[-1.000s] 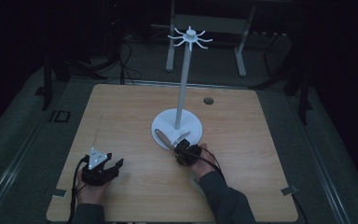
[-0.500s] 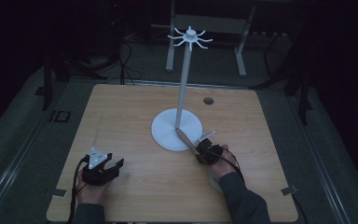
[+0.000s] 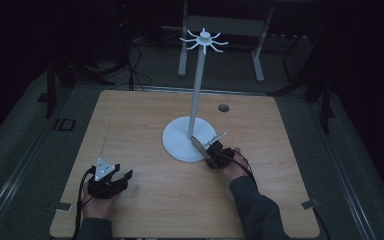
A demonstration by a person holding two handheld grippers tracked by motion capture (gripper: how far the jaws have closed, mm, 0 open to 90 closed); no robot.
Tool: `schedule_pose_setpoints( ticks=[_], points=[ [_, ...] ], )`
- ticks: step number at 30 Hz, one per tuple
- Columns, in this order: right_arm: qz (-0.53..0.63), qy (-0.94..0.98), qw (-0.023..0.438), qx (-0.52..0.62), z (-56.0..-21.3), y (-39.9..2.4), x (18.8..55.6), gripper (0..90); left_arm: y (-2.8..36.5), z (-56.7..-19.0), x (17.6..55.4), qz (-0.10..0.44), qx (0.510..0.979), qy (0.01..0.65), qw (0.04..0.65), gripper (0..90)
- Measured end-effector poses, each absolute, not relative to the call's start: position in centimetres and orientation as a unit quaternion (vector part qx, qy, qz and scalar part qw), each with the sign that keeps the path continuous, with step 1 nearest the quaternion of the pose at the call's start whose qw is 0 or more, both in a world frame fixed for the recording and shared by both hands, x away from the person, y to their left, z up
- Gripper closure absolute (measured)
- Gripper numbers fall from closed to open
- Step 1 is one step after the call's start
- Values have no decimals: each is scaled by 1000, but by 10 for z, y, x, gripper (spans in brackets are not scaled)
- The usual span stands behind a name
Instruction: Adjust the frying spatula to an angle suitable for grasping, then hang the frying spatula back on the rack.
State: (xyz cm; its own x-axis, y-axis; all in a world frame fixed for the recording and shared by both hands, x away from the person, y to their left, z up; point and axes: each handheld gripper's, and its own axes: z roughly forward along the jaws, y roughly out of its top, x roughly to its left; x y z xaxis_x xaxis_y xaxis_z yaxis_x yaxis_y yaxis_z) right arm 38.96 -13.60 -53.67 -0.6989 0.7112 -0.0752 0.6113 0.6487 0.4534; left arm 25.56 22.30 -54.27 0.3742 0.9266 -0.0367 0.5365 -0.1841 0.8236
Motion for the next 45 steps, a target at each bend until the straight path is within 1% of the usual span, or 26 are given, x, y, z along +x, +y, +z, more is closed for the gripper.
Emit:
schedule_pose_setpoints(
  ticks=[7, 12, 34, 45],
  points=[
    [206, 896, 99, 381, -536, -138, 396, 737, 222, -543, 256, 247, 730, 501, 393, 462],
    [210, 896, 97, 380, -536, -140, 396, 742, 222, -544, 257, 246, 731, 502, 392, 463],
    [235, 888, 117, 378, -527, -147, 386, 742, 221, -545, 259, 247, 737, 499, 385, 463],
    [262, 879, 143, 372, -514, -153, 374, 742, 221, -544, 260, 238, 742, 497, 382, 484]
  ],
)
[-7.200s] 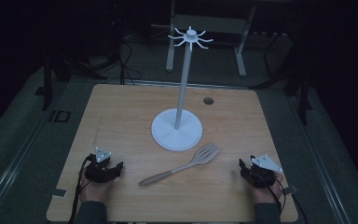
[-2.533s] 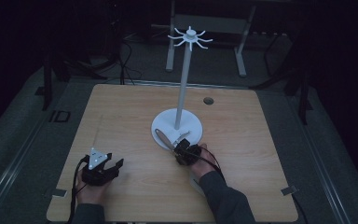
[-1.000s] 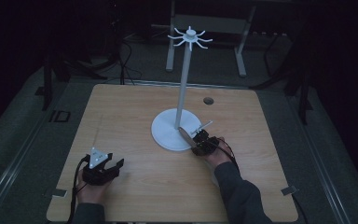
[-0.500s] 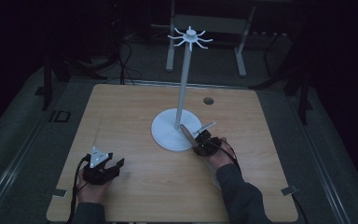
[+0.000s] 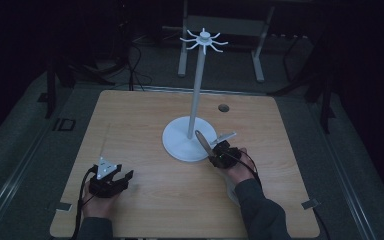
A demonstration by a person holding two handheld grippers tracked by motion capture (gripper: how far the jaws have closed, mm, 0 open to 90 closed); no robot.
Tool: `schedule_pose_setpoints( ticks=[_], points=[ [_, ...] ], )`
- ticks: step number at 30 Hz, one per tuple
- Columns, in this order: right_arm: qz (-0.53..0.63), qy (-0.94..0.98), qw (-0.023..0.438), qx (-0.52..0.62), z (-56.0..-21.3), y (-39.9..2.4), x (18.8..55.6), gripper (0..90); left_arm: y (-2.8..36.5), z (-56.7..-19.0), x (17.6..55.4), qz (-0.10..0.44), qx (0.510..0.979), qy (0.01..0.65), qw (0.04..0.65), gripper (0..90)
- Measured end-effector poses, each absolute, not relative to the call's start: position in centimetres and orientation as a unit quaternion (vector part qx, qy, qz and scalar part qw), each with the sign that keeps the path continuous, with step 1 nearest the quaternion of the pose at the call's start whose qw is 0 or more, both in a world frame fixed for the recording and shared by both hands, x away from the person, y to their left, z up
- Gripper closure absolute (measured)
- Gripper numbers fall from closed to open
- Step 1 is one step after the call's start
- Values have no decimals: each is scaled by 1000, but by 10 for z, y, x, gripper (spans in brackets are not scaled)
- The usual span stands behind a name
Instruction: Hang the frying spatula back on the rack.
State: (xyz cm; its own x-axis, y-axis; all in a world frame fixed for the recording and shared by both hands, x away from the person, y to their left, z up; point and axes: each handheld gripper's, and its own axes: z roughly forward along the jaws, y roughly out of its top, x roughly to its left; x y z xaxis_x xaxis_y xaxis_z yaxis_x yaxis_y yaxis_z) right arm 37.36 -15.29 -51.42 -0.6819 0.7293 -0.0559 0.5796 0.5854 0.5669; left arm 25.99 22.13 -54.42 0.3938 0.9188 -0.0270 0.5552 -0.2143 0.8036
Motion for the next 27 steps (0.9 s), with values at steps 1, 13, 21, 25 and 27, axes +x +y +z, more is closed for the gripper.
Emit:
schedule_pose_setpoints(
  ticks=[1, 13, 21, 25, 27],
  points=[
    [265, 878, 145, 372, -512, -154, 373, 742, 221, -544, 260, 238, 743, 496, 382, 483],
    [322, 855, 177, 365, -487, -163, 362, 742, 221, -544, 260, 239, 742, 497, 382, 479],
    [365, 837, 199, 355, -471, -165, 358, 742, 222, -544, 259, 240, 741, 497, 383, 476],
    [387, 825, 208, 356, -464, -166, 357, 742, 222, -544, 259, 241, 741, 496, 383, 475],
    [398, 818, 210, 358, -460, -167, 356, 742, 222, -544, 259, 241, 741, 496, 383, 475]
  ],
)
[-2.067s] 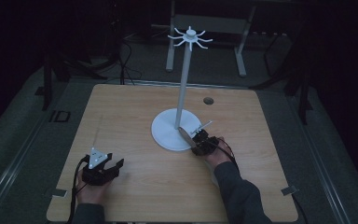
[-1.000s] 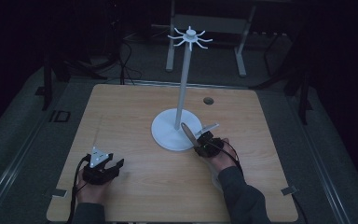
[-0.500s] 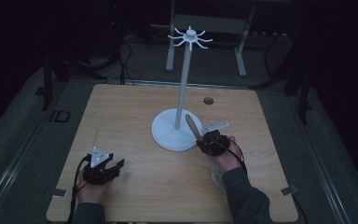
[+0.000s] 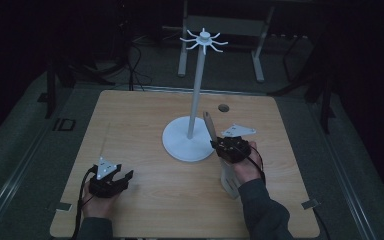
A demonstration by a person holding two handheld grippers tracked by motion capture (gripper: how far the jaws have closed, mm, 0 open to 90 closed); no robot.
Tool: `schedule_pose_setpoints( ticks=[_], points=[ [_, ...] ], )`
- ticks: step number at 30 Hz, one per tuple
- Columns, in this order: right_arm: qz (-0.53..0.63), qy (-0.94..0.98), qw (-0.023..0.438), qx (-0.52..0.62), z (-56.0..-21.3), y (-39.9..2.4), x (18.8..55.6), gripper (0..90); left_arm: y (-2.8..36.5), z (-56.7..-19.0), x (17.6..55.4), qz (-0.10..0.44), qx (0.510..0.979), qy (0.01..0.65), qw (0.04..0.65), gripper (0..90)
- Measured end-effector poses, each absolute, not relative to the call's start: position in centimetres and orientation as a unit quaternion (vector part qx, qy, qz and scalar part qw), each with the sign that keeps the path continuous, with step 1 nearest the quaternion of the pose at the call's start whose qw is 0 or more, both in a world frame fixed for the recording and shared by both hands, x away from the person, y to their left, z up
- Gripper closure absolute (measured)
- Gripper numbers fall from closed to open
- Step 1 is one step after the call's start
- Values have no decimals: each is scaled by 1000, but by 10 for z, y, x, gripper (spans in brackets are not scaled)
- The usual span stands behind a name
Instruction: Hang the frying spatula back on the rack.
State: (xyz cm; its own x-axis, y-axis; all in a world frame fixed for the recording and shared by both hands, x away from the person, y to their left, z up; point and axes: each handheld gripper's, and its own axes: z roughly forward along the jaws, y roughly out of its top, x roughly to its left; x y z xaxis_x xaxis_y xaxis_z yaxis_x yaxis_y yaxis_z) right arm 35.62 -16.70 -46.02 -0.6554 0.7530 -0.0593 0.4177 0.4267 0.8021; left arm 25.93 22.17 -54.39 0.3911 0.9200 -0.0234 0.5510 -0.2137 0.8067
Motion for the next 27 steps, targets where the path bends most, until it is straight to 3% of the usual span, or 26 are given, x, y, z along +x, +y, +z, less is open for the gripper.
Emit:
schedule_pose_setpoints(
  ticks=[27],
  points=[
    [479, 780, 230, 331, -422, -165, 352, 744, 222, -544, 260, 241, 741, 497, 382, 473]
  ],
)
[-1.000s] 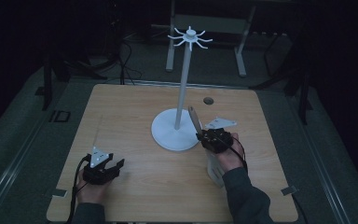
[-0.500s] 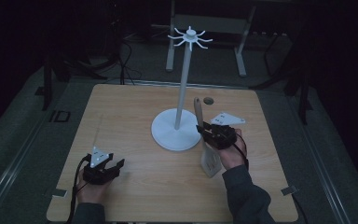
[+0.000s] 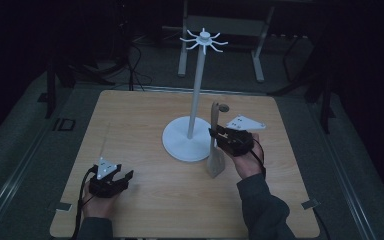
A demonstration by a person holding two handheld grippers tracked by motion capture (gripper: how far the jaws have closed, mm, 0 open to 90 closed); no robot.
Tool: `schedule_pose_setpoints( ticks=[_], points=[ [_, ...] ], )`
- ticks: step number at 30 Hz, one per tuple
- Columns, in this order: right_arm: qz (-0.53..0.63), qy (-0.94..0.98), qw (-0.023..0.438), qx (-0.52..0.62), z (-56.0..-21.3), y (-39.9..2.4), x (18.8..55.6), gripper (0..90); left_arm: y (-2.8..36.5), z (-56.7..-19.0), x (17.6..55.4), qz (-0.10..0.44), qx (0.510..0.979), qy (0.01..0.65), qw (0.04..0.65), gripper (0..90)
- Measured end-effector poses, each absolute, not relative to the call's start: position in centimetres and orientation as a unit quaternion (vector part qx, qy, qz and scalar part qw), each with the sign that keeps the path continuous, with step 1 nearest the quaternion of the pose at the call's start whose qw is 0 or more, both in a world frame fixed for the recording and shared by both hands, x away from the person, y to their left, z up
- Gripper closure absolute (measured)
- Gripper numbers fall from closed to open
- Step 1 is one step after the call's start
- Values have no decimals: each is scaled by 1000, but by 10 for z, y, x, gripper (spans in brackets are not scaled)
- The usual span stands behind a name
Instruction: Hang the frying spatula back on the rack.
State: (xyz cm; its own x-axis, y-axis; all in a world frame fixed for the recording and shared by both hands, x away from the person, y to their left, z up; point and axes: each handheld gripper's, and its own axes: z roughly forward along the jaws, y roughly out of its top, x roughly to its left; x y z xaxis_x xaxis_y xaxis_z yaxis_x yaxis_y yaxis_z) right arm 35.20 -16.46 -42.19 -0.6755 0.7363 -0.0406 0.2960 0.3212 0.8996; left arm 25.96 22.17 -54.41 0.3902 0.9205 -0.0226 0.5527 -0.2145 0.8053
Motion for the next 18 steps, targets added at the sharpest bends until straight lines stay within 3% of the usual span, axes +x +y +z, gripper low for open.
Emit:
schedule_pose_setpoints(
  ticks=[18],
  points=[
    [499, 768, 230, 328, -406, -161, 357, 744, 222, -544, 259, 242, 738, 498, 385, 473]
  ],
)
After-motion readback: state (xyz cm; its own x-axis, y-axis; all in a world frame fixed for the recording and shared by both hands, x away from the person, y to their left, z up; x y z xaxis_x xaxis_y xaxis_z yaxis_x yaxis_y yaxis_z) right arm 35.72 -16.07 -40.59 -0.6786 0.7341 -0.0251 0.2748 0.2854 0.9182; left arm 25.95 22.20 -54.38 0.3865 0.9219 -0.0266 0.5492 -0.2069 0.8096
